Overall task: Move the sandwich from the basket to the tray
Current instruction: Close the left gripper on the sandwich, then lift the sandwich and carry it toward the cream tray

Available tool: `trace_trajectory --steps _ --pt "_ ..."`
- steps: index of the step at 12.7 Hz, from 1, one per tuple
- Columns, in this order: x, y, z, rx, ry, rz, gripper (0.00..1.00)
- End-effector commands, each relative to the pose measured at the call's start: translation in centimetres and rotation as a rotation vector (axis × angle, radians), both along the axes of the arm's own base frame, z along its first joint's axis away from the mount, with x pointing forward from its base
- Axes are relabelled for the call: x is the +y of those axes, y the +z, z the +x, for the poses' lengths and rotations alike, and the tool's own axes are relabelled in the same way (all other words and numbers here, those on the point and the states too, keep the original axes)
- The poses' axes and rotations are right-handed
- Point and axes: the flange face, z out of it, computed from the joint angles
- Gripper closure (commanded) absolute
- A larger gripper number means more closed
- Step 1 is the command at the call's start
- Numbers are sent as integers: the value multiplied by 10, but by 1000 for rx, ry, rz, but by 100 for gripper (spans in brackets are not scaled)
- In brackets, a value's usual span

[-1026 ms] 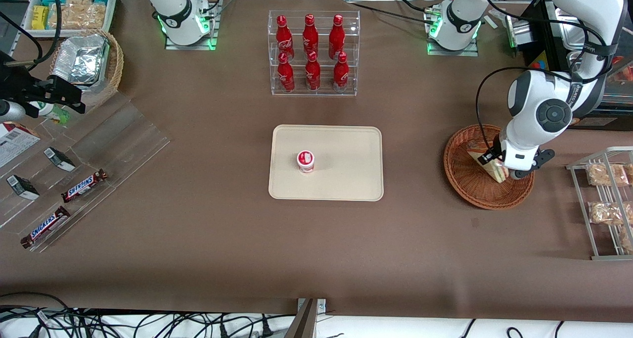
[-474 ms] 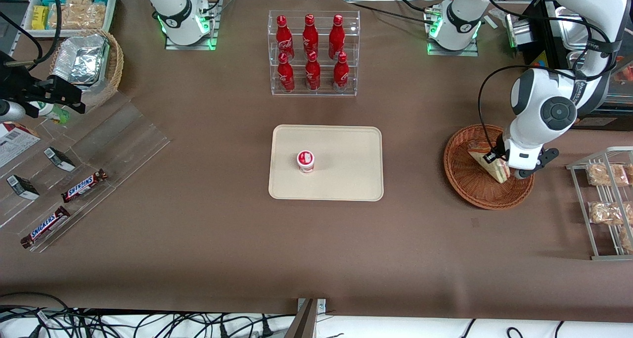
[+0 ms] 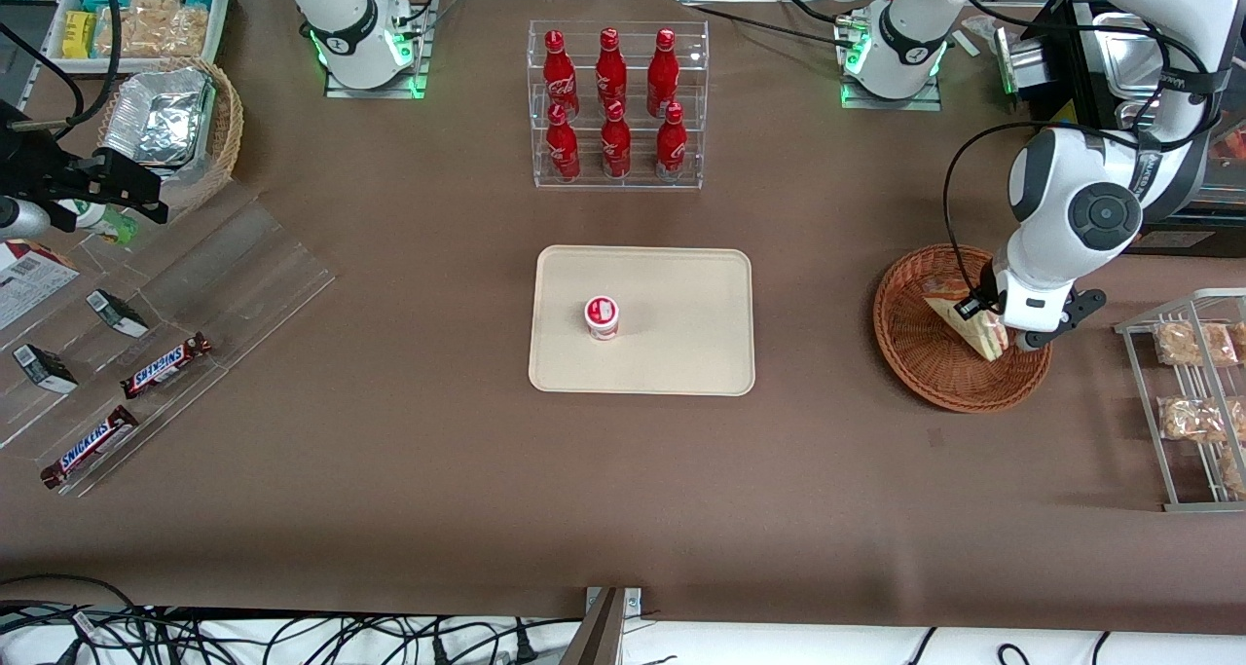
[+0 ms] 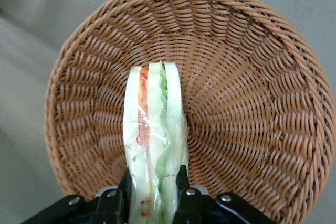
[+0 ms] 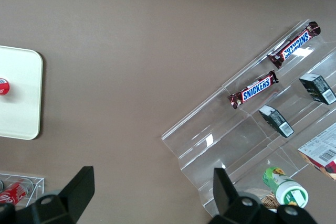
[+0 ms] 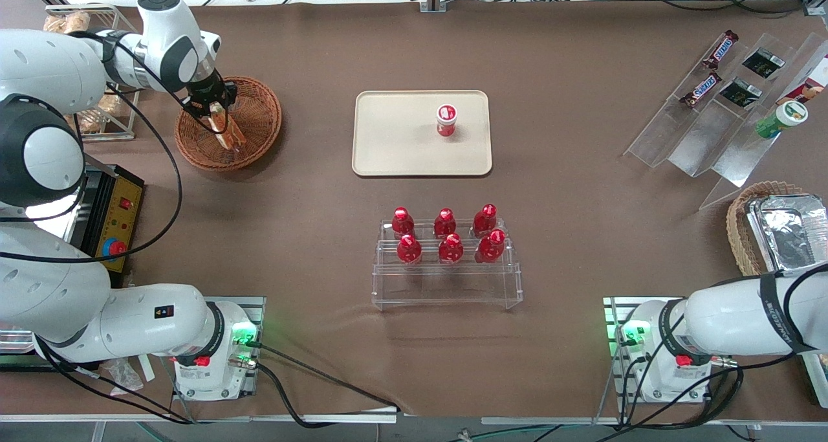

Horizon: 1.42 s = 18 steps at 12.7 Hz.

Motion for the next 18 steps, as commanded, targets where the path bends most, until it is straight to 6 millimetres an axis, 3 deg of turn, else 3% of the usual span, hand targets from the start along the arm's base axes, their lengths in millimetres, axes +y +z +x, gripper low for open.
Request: trace_trajectory --steps 1,4,11,16,18 --pt "-15 49 17 47 -91 34 66" --pt "-40 80 29 67 -122 38 67" --pt "-159 129 24 72 -235 -19 67" --pt "-256 142 -2 55 -411 -67 67" --pt "-298 132 -15 68 -464 -90 67"
